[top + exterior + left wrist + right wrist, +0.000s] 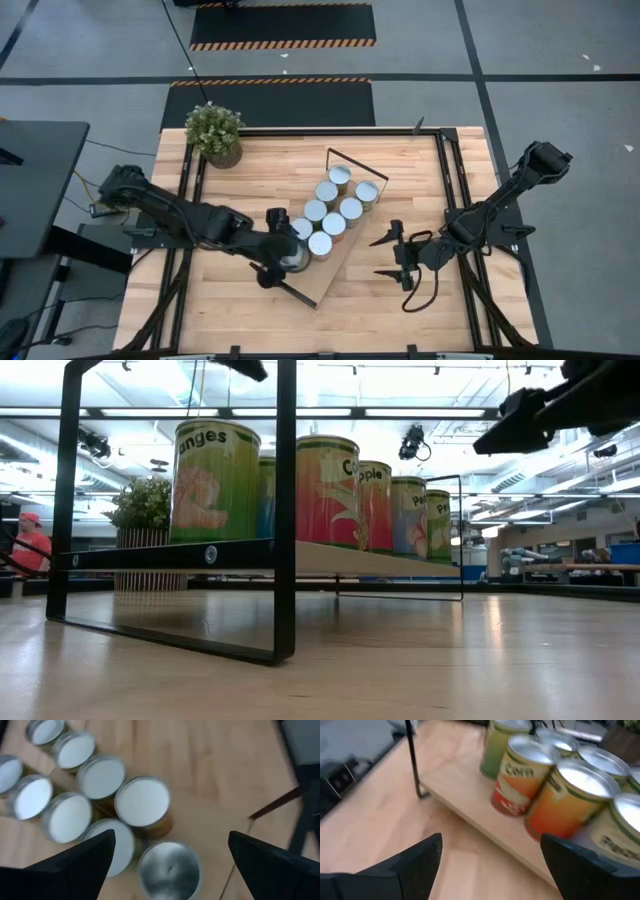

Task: Pick and place cans onto a shelf
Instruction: Return to Home Position

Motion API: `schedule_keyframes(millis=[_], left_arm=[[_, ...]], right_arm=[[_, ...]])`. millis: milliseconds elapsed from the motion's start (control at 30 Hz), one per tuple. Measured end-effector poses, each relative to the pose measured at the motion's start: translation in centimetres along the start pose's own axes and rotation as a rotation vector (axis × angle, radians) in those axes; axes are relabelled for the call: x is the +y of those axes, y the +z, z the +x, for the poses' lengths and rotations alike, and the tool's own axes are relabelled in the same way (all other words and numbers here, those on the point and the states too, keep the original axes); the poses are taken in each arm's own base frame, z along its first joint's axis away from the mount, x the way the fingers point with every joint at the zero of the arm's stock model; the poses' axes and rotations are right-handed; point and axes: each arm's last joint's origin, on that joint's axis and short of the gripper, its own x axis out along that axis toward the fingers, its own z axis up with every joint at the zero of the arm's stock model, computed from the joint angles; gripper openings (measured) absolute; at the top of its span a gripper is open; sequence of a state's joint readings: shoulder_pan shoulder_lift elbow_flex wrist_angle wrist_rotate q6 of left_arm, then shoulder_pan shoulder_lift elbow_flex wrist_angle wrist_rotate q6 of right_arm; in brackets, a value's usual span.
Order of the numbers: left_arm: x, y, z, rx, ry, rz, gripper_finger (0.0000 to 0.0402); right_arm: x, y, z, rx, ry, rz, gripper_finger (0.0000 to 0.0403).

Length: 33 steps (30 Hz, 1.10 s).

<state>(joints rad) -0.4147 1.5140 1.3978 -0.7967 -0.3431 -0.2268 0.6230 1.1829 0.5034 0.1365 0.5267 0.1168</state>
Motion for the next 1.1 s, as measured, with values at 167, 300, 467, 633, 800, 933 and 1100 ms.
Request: schedule_keyframes(millis=[167,300,467,633,800,933,1100], left_arm=[[1.1,-2.5,-1.3,-0.152,-0.079,-0.022,0.0394],[2.5,-4.5,-2.2,-0.295,-0.069,-0.039,0.0394],[3.9,-6.8,-3.8,-0.492,-0.068,-0.043,0.0394],[5.2,-9.3,-5.0,-0.596,-0.051,-0.054,0.0394],[6.3,-11.5,-5.9,-0.682,-0.045,-0.049,0.0394],[7.0,-13.3,-6.2,-0.713,-0.027,-0.046,0.0394],[7.4,-15.4,-6.4,-0.765,-0.018,-0.057,0.0394]], right_arm=[[-1.1,-0.9,-0.4,-0.092,0.026,0.039,0.0346],[-2.2,-1.4,-0.9,-0.178,0.065,0.068,0.0346],[-3.8,-1.7,-1.7,-0.256,0.071,0.110,0.0346],[-4.7,-1.5,-2.9,-0.317,0.058,0.138,0.0346],[-5.4,-1.7,-4.1,-0.391,0.045,0.172,0.0346],[-5.7,-2.3,-4.9,-0.422,0.017,0.196,0.0346],[-6.1,-2.9,-5.6,-0.485,-0.013,0.223,0.0346]])
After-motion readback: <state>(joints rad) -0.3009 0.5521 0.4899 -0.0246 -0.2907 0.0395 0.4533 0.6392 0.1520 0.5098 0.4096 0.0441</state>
